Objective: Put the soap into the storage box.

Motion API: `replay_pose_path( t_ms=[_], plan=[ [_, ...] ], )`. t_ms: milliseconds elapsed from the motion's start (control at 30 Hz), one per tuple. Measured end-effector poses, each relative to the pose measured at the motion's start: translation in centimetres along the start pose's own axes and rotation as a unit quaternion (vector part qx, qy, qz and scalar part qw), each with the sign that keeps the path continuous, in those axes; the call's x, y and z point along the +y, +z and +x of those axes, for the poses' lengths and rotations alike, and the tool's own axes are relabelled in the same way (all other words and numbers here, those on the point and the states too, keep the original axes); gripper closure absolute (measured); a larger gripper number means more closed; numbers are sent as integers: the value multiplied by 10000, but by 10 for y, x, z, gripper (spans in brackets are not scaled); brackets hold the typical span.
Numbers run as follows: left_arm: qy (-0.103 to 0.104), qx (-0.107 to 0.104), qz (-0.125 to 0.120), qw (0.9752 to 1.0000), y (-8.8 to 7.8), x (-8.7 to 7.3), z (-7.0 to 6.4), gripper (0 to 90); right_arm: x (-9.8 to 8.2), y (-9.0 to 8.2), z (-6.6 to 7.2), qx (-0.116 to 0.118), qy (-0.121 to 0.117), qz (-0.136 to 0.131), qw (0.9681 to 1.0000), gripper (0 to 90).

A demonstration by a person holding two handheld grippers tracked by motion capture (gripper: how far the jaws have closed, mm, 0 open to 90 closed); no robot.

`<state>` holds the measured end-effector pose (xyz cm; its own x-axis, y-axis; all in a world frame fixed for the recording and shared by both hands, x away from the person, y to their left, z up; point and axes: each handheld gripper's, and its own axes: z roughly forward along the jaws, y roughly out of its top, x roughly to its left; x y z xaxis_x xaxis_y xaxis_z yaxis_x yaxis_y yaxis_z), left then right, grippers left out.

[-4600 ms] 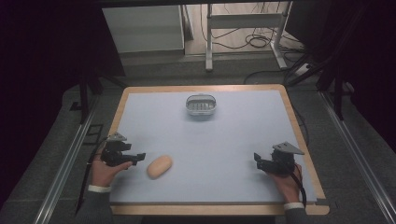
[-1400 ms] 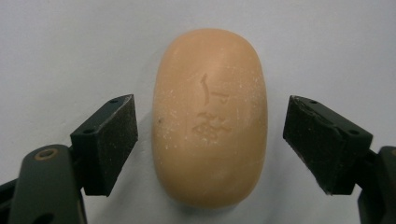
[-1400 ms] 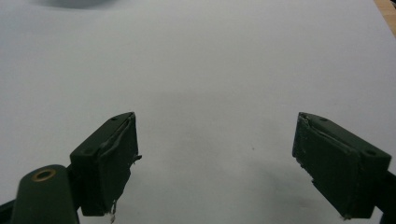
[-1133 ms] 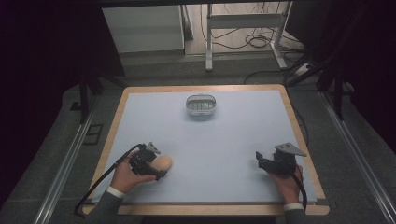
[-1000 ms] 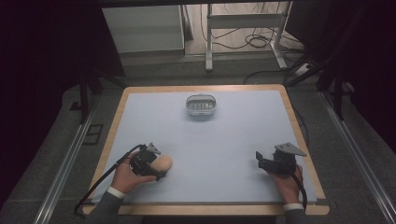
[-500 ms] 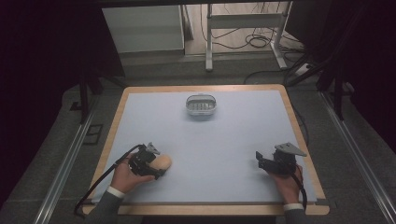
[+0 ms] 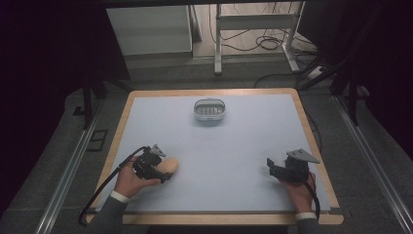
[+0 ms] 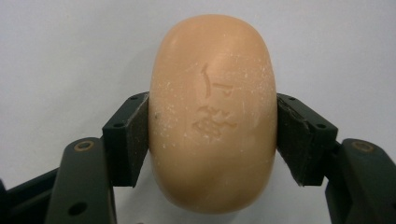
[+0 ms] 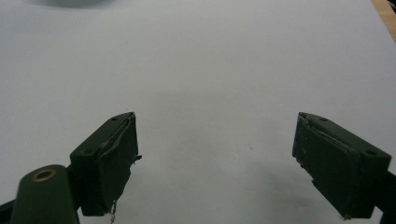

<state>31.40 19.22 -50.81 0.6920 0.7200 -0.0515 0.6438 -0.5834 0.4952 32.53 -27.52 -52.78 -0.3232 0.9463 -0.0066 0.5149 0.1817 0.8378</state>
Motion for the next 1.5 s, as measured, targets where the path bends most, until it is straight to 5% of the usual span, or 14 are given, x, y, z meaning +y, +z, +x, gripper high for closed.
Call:
replay_pose_path(
  t_ms=[1500],
  plan=[
    [197, 43, -24, 9998, -1, 40, 7, 329, 0, 0, 0, -39, 28, -5, 10000, 145]
  ],
)
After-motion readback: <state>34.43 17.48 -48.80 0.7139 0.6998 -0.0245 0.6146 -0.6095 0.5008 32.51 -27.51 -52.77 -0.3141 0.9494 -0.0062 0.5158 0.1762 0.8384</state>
